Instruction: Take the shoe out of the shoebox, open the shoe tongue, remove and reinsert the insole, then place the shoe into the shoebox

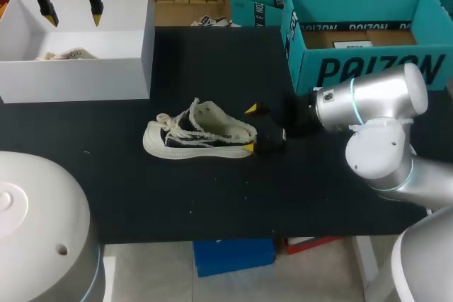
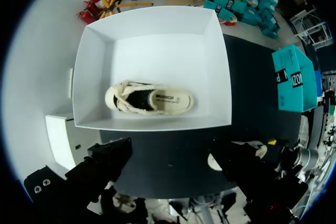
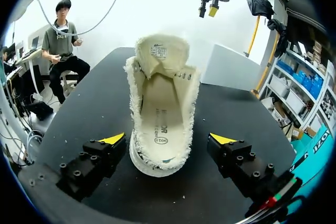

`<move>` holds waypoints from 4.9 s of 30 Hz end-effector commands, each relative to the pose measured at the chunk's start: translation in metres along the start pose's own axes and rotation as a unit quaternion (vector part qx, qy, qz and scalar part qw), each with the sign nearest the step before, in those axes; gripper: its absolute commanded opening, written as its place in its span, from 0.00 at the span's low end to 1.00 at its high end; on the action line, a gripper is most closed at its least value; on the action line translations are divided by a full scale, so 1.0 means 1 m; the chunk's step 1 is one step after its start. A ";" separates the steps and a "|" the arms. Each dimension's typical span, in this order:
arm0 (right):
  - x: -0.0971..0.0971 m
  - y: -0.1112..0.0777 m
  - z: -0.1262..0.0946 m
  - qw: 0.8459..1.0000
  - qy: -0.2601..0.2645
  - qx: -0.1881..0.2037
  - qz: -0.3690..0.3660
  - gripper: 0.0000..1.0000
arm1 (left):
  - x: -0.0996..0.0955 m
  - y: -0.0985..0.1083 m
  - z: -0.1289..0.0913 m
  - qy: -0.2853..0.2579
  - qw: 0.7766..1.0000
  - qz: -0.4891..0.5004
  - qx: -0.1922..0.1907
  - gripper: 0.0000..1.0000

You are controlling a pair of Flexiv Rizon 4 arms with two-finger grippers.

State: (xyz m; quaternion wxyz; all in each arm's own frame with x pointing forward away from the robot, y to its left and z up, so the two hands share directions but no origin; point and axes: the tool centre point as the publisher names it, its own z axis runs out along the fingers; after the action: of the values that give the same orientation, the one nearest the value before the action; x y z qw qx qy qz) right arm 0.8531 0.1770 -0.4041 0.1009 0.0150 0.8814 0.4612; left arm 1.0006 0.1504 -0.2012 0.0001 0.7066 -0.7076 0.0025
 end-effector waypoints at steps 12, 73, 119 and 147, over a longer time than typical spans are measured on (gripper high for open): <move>-0.003 -0.016 0.025 0.999 0.028 -0.041 0.014 1.00 | 0.000 0.000 -0.001 -0.001 1.000 0.000 -0.001 1.00; 0.018 -0.006 0.039 0.997 0.054 0.008 0.051 1.00 | 0.000 0.000 -0.001 -0.001 1.000 0.000 -0.001 1.00; 0.011 -0.009 0.043 0.997 0.056 0.028 0.054 0.00 | 0.025 0.008 -0.012 -0.045 0.999 -0.018 0.009 1.00; 0.011 -0.009 0.043 0.997 0.056 0.028 0.054 0.00 | 0.126 0.102 -0.009 -0.101 0.990 -0.091 -0.039 1.00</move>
State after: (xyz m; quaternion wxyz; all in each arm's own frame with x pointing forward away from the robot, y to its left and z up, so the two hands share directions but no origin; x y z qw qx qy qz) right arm 0.8505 0.2052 -0.4371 0.0266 0.0384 0.8956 0.4425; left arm 0.9040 0.0202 -0.1925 -0.0419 0.7638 -0.6352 -0.1063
